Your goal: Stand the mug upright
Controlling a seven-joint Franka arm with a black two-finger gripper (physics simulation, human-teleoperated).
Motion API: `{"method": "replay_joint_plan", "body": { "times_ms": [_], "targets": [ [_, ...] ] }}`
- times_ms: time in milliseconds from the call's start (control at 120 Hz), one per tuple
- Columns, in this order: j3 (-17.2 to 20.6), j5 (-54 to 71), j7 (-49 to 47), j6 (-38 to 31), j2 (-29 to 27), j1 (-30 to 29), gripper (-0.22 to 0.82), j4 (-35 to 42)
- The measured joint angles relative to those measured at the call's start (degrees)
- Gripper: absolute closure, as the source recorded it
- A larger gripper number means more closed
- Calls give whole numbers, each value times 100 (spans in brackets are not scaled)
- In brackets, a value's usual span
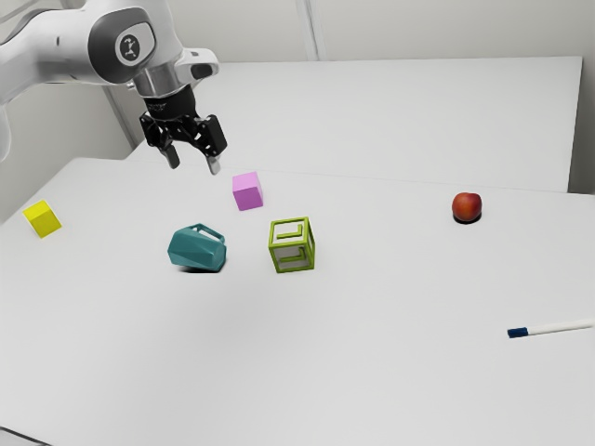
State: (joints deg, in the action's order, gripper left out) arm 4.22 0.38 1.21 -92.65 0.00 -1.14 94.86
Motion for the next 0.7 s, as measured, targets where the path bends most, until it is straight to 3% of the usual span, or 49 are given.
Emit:
{"method": "replay_joint_plan", "body": {
  "times_ms": [408,700],
  "targets": [
    [6,-12,39,39,228,-74,2,-212],
    [4,-61,217,58,439,-1075,2,-288]
  ]
}}
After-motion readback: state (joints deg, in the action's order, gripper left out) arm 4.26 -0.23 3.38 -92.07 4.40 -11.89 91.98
